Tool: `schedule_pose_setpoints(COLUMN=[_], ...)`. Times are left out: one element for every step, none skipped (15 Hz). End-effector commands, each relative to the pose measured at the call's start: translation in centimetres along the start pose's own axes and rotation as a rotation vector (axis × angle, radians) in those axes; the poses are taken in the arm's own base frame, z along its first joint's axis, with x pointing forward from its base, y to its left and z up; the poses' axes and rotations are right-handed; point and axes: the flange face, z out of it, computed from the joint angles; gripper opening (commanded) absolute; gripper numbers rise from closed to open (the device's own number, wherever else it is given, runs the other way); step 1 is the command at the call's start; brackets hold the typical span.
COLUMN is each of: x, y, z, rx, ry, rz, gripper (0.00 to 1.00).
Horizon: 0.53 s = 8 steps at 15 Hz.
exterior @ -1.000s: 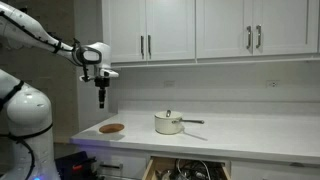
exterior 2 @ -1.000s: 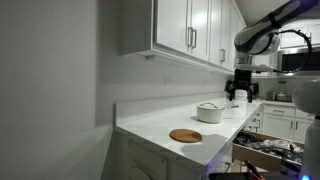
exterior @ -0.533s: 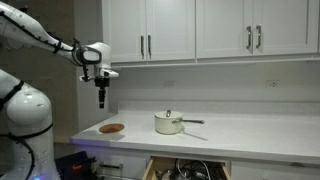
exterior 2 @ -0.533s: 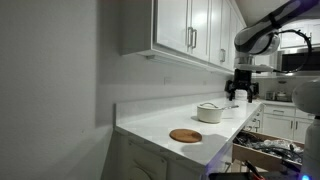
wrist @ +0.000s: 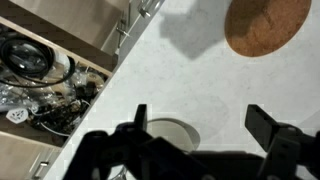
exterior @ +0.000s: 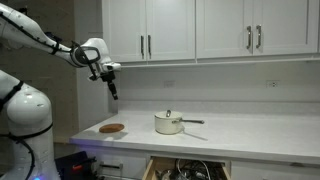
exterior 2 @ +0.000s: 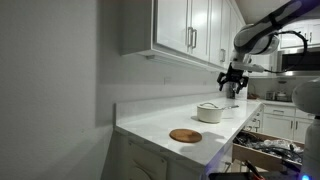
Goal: Open the right door on the first upper cabinet
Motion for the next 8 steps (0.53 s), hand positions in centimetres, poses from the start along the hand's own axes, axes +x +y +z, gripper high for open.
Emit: schedule_pose_setpoints(x=[0.7, 0.9, 0.9, 1.0, 1.0, 0.8, 0.5, 0.5], y=[0.0, 0.2, 0.4, 0.6, 0.9, 1.2, 1.8, 2.4], z=[-1.8, -2.5, -3.1, -3.9, -4.6, -5.3, -6.2, -7.1], rx=[-0.009, -0.009, -0.006, -0.001, -0.001, 0.003, 0.021, 0.045], ry=[0.141, 0.174, 0.203, 0.229, 0.249, 0.252, 0.252, 0.263], rz=[-0.049, -0.069, -0.084, -0.108, -0.134, -0.175, -0.222, -0.261], gripper=[1.00, 1.00, 1.00, 1.00, 1.00, 1.00, 1.00, 1.00])
